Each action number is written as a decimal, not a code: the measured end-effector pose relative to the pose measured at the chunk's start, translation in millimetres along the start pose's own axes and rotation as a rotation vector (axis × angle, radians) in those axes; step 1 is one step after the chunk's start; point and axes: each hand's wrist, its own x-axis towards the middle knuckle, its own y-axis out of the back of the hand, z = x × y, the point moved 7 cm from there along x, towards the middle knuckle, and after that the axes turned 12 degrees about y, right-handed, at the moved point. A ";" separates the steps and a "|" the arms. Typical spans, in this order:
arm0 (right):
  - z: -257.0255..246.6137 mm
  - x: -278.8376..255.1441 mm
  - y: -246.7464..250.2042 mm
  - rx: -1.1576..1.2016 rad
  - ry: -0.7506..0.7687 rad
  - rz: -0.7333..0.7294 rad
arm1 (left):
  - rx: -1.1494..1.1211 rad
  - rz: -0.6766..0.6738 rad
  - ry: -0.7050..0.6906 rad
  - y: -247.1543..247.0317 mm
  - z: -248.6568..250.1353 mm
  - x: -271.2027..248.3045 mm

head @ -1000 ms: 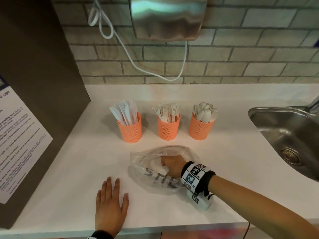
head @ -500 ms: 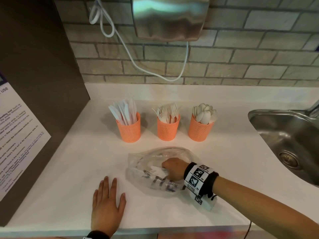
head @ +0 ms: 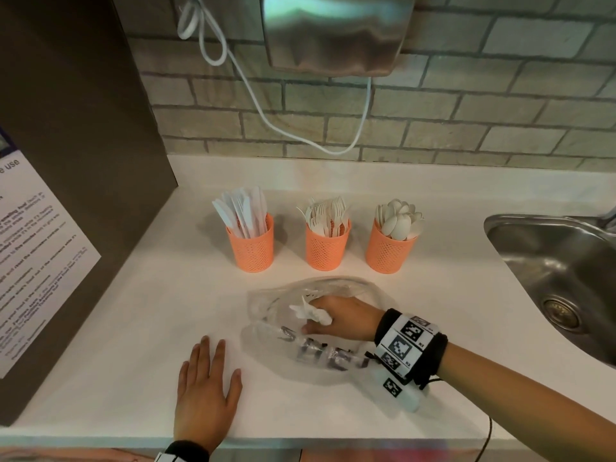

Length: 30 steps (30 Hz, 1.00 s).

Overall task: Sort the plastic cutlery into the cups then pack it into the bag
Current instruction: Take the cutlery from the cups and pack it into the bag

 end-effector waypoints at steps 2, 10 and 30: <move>-4.3 0.8 5.3 0.059 0.067 0.051 | 0.000 -0.008 0.006 0.2 0.1 -0.2; -25.6 1.9 41.4 0.395 0.214 0.240 | -0.023 -0.024 0.008 0.6 0.4 -0.2; 25.4 -43.4 119.9 1.549 0.017 1.175 | -0.027 -0.106 -0.041 0.3 -1.4 -1.8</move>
